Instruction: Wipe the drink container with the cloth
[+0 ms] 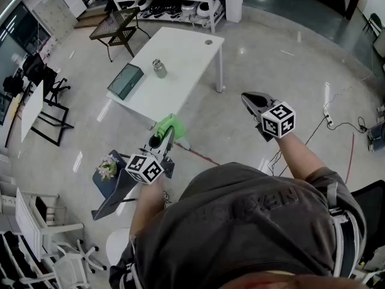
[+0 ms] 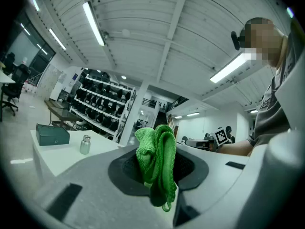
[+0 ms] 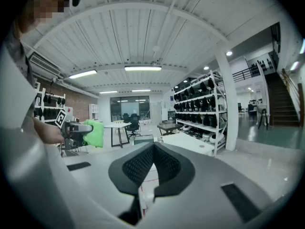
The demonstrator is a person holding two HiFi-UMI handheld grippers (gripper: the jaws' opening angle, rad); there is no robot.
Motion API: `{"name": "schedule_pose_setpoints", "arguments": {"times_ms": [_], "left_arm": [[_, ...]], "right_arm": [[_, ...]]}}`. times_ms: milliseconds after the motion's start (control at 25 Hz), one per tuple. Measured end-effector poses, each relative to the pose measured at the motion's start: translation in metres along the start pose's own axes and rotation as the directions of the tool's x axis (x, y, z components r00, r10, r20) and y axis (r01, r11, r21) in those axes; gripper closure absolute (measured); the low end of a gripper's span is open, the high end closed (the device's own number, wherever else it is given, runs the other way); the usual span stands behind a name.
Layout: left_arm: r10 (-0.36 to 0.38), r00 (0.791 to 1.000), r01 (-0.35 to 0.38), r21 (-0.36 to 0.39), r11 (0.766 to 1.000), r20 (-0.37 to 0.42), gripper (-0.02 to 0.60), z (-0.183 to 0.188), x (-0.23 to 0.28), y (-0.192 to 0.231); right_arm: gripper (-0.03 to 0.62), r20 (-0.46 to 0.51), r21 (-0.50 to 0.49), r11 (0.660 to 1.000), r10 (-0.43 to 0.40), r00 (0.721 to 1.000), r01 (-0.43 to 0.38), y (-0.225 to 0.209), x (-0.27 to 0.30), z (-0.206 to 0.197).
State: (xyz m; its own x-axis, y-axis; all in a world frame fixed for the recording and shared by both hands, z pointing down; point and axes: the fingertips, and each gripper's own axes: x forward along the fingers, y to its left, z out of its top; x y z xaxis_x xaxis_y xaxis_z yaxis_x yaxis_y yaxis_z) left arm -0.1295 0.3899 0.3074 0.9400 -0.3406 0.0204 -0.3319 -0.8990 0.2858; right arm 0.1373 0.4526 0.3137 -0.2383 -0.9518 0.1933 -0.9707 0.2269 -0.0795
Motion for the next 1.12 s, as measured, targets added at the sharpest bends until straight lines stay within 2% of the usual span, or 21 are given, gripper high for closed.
{"name": "schedule_pose_setpoints", "arguments": {"times_ms": [120, 760, 1120], "left_arm": [[-0.001, 1.000, 0.001, -0.001, 1.000, 0.000, 0.497, 0.001, -0.001, -0.002], [0.003, 1.000, -0.003, -0.009, 1.000, -0.011, 0.497, -0.004, 0.003, 0.005], [0.024, 1.000, -0.024, 0.010, 1.000, -0.001, 0.497, -0.007, 0.051, -0.025]], "right_arm": [[0.603, 0.015, -0.031, 0.999, -0.007, 1.000, 0.007, 0.003, -0.002, 0.004], [0.602, 0.042, -0.025, 1.000, -0.015, 0.999, 0.016, -0.005, 0.001, 0.004], [0.602, 0.048, -0.053, 0.998, 0.025, 0.999, -0.022, -0.044, -0.021, 0.007]]}}
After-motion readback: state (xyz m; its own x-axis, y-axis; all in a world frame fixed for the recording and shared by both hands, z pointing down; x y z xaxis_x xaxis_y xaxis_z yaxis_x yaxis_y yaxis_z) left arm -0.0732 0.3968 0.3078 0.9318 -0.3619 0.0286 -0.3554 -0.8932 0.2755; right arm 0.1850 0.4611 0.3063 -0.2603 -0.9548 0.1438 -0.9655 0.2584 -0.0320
